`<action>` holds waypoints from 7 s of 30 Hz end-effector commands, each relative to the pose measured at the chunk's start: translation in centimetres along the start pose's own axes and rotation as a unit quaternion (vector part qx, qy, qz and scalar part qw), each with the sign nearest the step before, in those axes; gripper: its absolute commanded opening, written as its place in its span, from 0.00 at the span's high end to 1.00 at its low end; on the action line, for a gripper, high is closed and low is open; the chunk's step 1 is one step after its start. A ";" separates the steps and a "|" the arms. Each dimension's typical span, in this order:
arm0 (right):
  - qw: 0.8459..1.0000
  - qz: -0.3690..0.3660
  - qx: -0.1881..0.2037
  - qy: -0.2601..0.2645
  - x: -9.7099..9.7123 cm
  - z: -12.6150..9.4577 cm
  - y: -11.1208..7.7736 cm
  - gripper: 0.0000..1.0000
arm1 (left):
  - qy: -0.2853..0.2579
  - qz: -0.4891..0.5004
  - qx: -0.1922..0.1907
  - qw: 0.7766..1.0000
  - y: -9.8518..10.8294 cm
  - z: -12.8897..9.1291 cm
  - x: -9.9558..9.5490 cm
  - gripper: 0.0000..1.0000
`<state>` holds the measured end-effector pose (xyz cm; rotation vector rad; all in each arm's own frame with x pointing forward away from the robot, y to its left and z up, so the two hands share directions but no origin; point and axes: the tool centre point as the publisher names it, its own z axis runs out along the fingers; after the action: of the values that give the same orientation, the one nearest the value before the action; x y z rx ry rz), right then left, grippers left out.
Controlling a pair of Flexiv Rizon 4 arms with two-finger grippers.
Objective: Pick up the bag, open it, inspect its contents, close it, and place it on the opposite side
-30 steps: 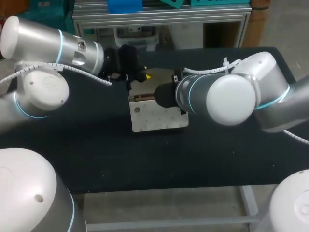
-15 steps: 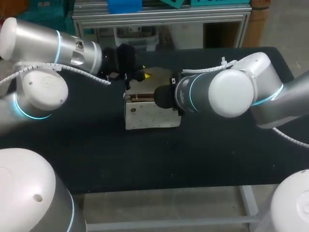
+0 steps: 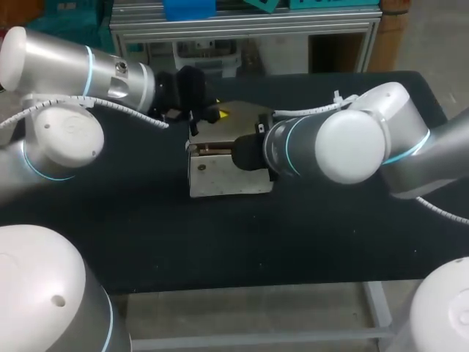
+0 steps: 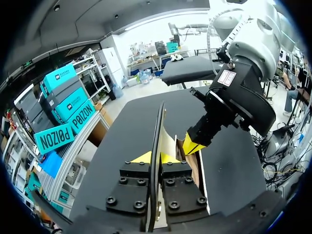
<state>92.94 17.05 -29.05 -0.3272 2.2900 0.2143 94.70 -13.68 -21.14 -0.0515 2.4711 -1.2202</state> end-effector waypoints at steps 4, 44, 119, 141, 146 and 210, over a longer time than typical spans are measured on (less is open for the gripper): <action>1.000 0.009 -0.006 -0.021 0.5 1.2 -0.7 1.00 | 0.006 0.009 0.012 1.000 -0.2 -0.3 0.5 1.00; 0.994 0.015 0.000 0.110 2.9 4.8 -0.2 0.00 | 0.013 0.039 0.064 0.997 -0.1 -0.8 1.4 1.00; 0.998 -0.025 0.011 -0.057 -0.9 -7.0 0.7 1.00 | 0.051 0.007 0.059 0.997 -2.1 -2.0 3.1 1.00; 0.998 0.002 0.019 -0.061 2.3 -8.3 -0.8 1.00 | 0.091 -0.022 0.056 0.994 3.8 5.7 2.3 1.00; 0.999 0.003 0.015 -0.050 3.0 -7.1 -1.1 1.00 | 0.067 -0.009 0.067 0.995 4.7 6.5 1.6 1.00; 0.996 0.007 0.065 -0.058 11.9 0.6 -1.7 0.71 | 0.102 -0.037 0.027 0.994 10.2 11.1 0.3 1.00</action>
<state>86.04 13.15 -37.56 -0.2549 2.4340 0.0648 99.21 -15.75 -34.75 -0.0095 2.6246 -1.3775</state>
